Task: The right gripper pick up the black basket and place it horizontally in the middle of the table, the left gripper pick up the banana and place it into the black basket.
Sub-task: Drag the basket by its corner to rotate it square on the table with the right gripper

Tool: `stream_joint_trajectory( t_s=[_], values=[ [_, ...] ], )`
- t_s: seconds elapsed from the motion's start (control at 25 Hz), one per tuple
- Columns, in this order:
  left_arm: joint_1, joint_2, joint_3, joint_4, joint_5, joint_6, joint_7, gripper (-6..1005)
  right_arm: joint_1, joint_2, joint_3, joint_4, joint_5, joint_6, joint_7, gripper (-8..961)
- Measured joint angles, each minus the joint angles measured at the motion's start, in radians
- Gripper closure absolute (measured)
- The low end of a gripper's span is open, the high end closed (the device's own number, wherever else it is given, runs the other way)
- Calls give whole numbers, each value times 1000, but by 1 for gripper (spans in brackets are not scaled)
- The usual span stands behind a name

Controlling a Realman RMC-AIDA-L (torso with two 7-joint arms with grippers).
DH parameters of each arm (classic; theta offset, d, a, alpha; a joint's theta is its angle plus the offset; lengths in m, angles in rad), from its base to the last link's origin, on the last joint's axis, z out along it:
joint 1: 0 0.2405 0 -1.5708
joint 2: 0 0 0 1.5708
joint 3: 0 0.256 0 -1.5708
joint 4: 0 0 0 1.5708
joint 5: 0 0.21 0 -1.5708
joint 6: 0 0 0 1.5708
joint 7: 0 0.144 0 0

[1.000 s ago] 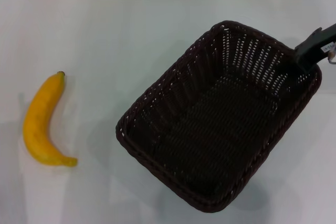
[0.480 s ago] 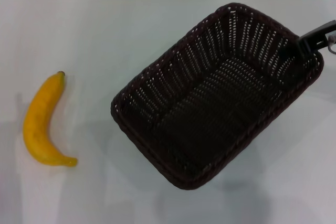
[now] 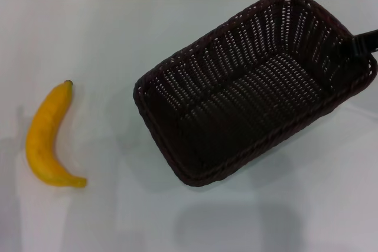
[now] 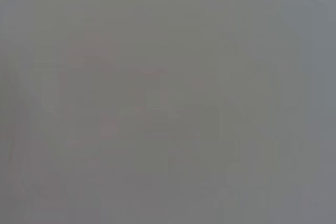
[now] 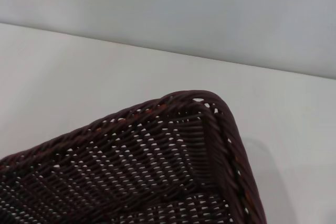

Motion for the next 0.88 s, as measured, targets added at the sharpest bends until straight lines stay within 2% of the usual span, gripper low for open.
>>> stream_joint_trajectory(
  t_s=[0.2,0.6,0.88],
  values=[
    [-1,3,0,0,0,1,-2,114,-12,3,24,-4,38,-6,2,788],
    [-17,12,-7,0,0,-3,-29,114,-44,-3,195,7,60,0,1,788],
    [-27,12,-8,0,0,-5,-30,114,-70,-5,262,37,115,-6,1,787]
  ],
)
